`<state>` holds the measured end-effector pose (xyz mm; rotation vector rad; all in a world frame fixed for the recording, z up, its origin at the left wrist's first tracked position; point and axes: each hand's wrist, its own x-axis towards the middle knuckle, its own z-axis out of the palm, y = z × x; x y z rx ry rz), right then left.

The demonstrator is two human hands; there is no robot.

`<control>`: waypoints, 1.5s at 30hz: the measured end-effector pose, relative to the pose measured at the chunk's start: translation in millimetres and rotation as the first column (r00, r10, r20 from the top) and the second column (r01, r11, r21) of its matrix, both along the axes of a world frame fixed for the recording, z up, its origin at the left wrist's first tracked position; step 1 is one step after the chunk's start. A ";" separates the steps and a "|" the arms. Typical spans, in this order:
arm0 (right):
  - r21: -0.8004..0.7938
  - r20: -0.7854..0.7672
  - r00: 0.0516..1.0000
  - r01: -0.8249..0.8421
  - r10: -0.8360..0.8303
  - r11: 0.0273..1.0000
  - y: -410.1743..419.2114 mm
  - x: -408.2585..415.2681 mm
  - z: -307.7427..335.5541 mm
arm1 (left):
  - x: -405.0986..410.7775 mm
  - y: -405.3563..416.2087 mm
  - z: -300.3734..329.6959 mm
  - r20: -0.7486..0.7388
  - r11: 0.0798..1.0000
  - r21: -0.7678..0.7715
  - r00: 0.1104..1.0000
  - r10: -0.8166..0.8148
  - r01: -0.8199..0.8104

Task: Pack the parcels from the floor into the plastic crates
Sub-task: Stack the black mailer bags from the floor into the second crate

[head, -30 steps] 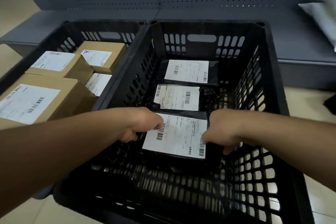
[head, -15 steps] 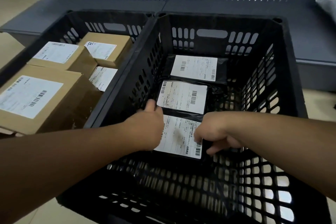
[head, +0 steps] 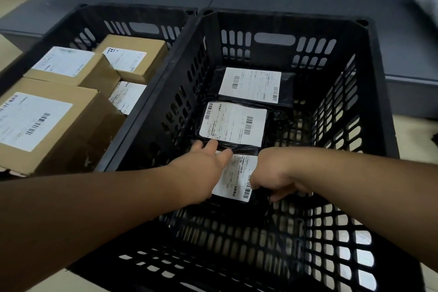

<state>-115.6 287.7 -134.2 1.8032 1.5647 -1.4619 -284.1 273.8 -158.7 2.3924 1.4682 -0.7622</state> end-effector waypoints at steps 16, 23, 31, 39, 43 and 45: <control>0.785 -0.007 0.990 -0.081 0.139 0.614 19.0 104.2 88.4 | 64.2 18.8 35.6 -0.143 0.991 -0.050 0.983 0.116 -0.124; 0.915 -0.046 0.998 0.027 0.038 0.403 -5.9 174.6 96.9 | 129.0 41.4 74.1 0.225 0.977 0.113 0.963 0.150 -0.179; 0.899 0.070 0.996 -0.037 -0.058 0.437 -49.7 262.2 85.8 | 204.6 49.5 115.6 0.371 0.929 0.351 0.928 -0.022 -0.119; 0.873 0.075 0.974 0.039 -0.214 0.485 -100.4 345.3 64.1 | 311.8 13.2 141.0 0.441 0.882 0.465 0.845 -0.303 0.074; 0.825 0.109 0.952 0.075 -0.287 0.561 -139.9 389.5 42.2 | 364.1 -16.3 119.2 0.424 0.912 0.373 0.842 -0.333 0.172; 0.797 0.125 0.930 0.112 -0.345 0.593 -157.9 412.6 29.2 | 388.8 -30.5 106.5 0.408 0.916 0.343 0.845 -0.345 0.209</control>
